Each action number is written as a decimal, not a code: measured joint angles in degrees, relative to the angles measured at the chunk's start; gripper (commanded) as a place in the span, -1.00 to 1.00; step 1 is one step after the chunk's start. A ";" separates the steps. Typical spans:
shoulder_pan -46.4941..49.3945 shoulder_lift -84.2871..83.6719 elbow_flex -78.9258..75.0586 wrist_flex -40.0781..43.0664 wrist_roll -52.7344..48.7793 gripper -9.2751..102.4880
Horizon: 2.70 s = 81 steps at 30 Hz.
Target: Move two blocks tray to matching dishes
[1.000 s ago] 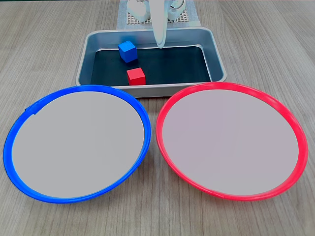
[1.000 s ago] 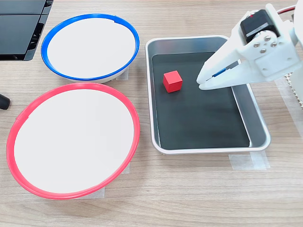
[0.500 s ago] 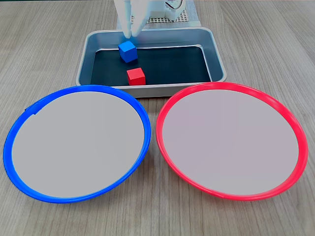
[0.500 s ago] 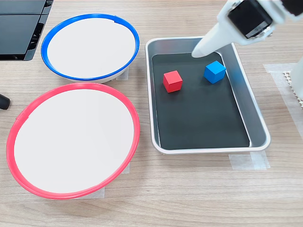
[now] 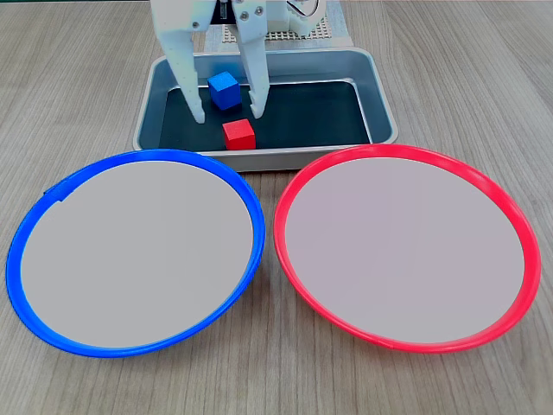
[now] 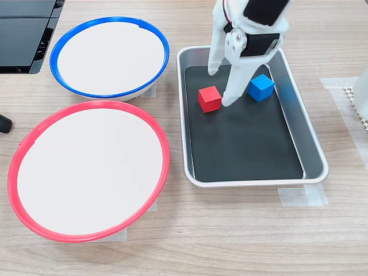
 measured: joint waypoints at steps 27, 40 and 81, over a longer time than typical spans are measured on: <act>-23.64 -13.01 -42.36 18.28 57.39 -0.84; -22.32 -33.84 -50.71 0.18 57.22 -0.60; 9.23 10.37 11.25 6.59 -26.10 -0.50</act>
